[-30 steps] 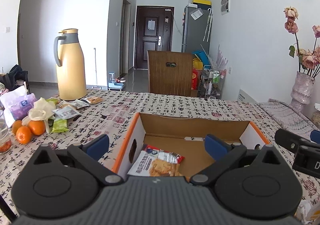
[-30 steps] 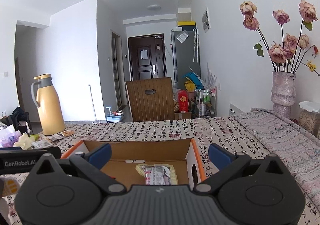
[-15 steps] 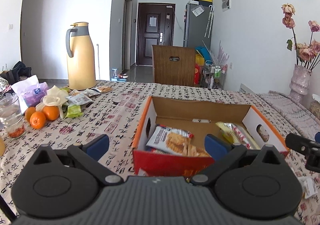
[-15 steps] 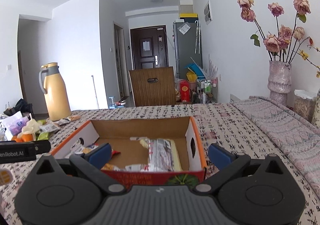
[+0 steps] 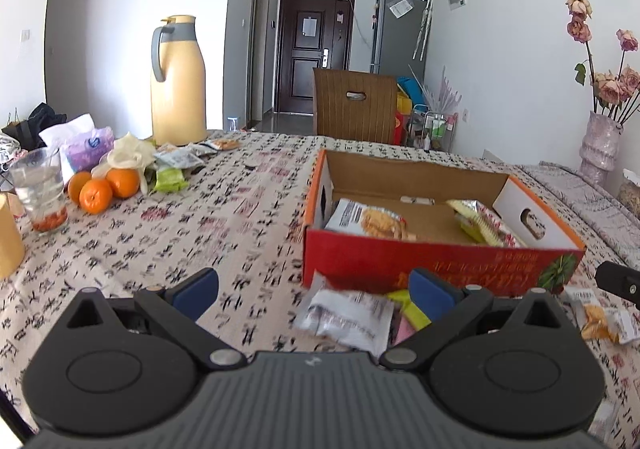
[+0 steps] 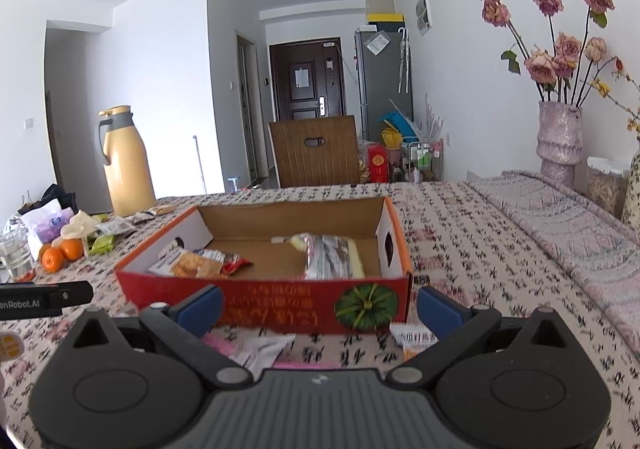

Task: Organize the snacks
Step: 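Withdraw both tools from the box back over the snack pile, then grasp the white packet with the right gripper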

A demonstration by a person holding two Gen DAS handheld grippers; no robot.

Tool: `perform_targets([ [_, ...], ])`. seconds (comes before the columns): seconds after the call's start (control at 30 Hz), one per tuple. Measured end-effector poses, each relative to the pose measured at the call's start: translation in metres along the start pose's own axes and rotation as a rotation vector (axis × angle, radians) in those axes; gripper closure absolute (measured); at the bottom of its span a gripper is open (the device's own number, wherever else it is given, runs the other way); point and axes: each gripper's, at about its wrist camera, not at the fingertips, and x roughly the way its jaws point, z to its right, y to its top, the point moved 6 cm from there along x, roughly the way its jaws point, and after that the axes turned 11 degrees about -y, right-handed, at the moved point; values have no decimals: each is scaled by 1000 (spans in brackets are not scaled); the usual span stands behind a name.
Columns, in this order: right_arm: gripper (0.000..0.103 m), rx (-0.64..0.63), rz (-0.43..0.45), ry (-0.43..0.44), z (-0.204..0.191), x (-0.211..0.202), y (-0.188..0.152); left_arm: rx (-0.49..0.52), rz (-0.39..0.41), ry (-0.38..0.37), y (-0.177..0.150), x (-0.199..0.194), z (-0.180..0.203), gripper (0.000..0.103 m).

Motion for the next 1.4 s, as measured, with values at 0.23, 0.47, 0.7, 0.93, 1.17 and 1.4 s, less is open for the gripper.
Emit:
perform_targets([
  [0.23, 0, -7, -50, 10, -3, -5, -23, -9, -30, 3, -20, -6, -6, 0],
  [0.47, 0, -23, -92, 8, -8, -12, -40, -11, -39, -19, -30, -16, -6, 0],
  [0.7, 0, -47, -141, 19, -17, -23, -62, -6, -51, -42, -41, -26, -1, 0],
  [0.93, 0, -67, -164, 10, -20, -29, -74, -3, -57, -47, -48, -33, 1, 0],
  [1.17, 0, -59, -190, -12, -6, -34, -88, 8, -64, -55, -52, -35, 7, 0],
  [1.4, 23, -84, -173, 27, -9, -34, -96, 15, -90, -50, -60, -32, 13, 0],
])
